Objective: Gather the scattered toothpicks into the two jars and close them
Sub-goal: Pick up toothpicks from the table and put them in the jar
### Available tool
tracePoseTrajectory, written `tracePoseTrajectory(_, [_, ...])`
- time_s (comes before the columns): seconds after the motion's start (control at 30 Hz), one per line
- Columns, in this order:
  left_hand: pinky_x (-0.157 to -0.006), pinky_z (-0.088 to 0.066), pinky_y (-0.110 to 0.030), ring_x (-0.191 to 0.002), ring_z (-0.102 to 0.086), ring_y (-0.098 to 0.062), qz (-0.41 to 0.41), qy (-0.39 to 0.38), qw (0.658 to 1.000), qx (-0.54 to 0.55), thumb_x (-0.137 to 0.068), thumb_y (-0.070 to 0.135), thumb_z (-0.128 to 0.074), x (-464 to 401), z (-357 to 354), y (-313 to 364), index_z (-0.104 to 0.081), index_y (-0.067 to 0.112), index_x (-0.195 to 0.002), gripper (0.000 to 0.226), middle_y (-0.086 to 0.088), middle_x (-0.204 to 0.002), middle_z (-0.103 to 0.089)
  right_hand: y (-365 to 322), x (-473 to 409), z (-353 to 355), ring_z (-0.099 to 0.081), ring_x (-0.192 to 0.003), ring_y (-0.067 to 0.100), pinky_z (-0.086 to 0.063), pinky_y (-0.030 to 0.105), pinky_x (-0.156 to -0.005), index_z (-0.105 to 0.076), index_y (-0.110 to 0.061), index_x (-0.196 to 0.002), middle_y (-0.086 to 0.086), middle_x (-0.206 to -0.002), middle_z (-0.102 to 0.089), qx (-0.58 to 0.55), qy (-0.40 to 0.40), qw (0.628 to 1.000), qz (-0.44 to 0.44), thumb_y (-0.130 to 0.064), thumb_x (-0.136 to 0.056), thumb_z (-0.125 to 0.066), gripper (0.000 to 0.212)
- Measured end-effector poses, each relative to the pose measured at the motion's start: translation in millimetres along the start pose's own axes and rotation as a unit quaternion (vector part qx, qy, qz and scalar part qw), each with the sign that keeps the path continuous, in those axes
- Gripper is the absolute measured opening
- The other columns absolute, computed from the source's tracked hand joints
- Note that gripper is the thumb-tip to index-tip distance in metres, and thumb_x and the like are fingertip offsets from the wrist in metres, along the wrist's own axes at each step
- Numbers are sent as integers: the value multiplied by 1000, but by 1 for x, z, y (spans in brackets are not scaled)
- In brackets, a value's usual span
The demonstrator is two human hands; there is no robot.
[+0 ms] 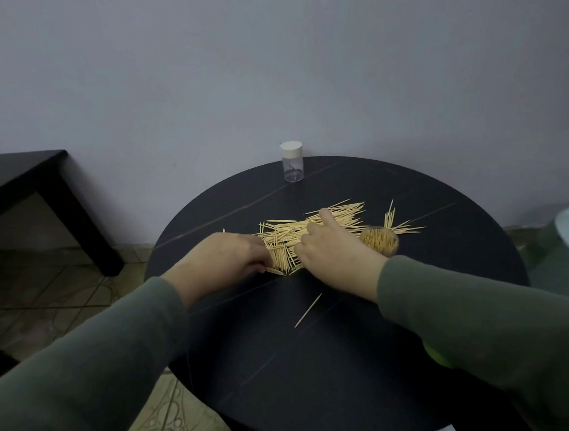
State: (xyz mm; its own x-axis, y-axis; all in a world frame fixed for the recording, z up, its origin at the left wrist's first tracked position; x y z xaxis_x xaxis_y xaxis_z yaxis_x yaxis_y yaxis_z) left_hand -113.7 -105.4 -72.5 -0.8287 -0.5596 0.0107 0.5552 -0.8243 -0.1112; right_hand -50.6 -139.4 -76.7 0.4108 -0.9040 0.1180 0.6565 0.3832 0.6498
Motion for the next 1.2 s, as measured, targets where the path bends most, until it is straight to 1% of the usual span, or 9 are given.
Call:
tracePoseTrajectory(0.17, [-82,-44,-24,-110,-56,-7,-16,21,1000,3,-99,34,-46,-2,0,9,-61,30,-118,24,14,-120,-58,2,0,6,-52,-111,27,-23,54,-106,-56,-14,-117,4,-114,-64,-18,19,1000,-2,-19,-99,-44,22])
tracePoseTrajectory(0.47, [-78,-40,-21,-112,-56,-9,-35,31,999,3,-100,30,-46,-5,4,19,-60,30,-125,28,12,-123,-57,5,2,4,-50,-112,27,-23,53,-107,-56,-14,-117,4,-116,-62,-26,21,999,-10,-19,-99,-44,22])
tracePoseTrajectory(0.57, [-78,-41,-20,-110,-57,-8,-36,39,999,10,-99,32,-47,-4,7,20,-61,30,-123,28,13,-123,-57,8,3,8,-52,-110,27,-23,54,-106,-59,-15,-113,4,-113,-64,-37,34,999,-16,-18,-99,-44,21])
tracePoseTrajectory(0.7, [-73,-34,-15,-106,-58,-7,-21,48,998,20,-97,32,-50,-2,6,17,-63,30,-119,25,15,-119,-58,11,4,10,-52,-110,26,-23,54,-106,-61,-15,-110,3,-110,-65,-56,31,998,-26,-18,-98,-47,19])
tracePoseTrajectory(0.8, [-76,-40,-17,-105,-58,-7,-8,63,997,44,-96,30,-52,-1,9,14,-65,28,-114,22,14,-118,-59,16,5,13,-52,-108,25,-23,54,-105,-62,-16,-108,2,-107,-65,-65,37,996,-40,-20,-96,-51,17])
tracePoseTrajectory(0.9, [-76,-45,-22,-96,-57,-6,22,93,992,88,-94,27,-57,-1,16,6,-67,27,-107,16,15,-107,-59,27,9,23,-52,-106,24,-24,53,-104,-64,-19,-107,1,-105,-66,-100,70,991,-62,-21,-94,-56,16])
tracePoseTrajectory(1.0, [-71,-43,-22,-76,-52,1,59,155,971,174,-89,21,-66,-2,27,-5,-68,26,-93,7,21,-86,-54,47,17,37,-53,-100,20,-26,49,-99,-66,-24,-105,-4,-100,-66,-152,139,973,-107,-29,-96,-55,16])
tracePoseTrajectory(1.1, [-64,-37,-13,-68,-51,4,97,209,934,274,-86,18,-70,-3,39,-8,-63,30,-82,15,19,-79,-58,72,29,41,-52,-100,17,-24,45,-97,-66,-28,-106,-8,-100,-66,-226,182,944,-159,-32,-96,-54,16])
tracePoseTrajectory(1.2, [-59,-40,-11,-60,-52,-1,127,242,890,365,-87,18,-70,-8,51,-4,-61,35,-78,21,16,-74,-62,99,46,36,-51,-98,11,-25,41,-97,-66,-31,-104,-13,-94,-65,-356,212,885,-212,-35,-95,-56,14])
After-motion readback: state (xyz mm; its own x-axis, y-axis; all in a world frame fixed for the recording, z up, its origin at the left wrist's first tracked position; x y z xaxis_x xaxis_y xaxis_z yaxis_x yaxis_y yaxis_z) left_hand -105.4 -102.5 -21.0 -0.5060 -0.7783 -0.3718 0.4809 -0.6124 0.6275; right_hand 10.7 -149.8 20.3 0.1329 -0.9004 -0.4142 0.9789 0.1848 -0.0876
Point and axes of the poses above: each hand's wrist, its own x-axis away from the middle knuckle, its own z-axis out of the back of the hand, y = z × x, the point moved 10 cm from there along -x, towards the middle knuckle
